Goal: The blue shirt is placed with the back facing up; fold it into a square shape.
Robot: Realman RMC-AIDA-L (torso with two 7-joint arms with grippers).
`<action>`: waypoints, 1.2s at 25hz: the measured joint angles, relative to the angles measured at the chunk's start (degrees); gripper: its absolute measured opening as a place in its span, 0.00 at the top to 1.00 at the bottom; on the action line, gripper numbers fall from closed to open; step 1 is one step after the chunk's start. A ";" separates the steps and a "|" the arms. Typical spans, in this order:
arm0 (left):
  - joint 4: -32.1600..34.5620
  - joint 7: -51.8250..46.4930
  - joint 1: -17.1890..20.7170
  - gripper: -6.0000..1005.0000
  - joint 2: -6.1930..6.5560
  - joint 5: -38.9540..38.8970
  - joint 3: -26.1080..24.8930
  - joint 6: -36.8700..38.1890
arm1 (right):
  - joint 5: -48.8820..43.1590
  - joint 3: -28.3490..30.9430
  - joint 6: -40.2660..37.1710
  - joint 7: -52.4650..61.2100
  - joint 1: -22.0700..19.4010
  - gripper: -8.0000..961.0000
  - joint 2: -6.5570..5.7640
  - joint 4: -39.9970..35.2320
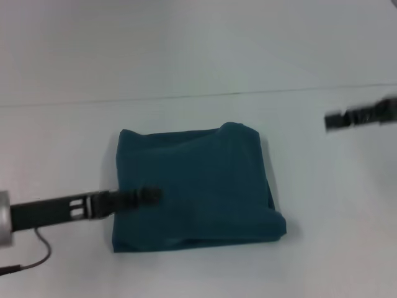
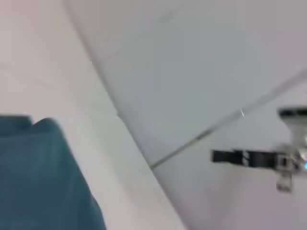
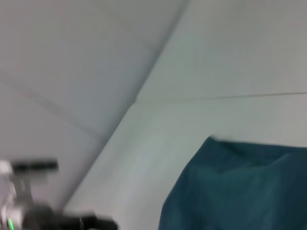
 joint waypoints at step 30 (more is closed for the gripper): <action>3.19 22.58 2.79 0.21 -2.24 10.62 4.17 0.92 | -10.07 -8.34 5.22 -23.03 -2.69 0.19 16.68 1.52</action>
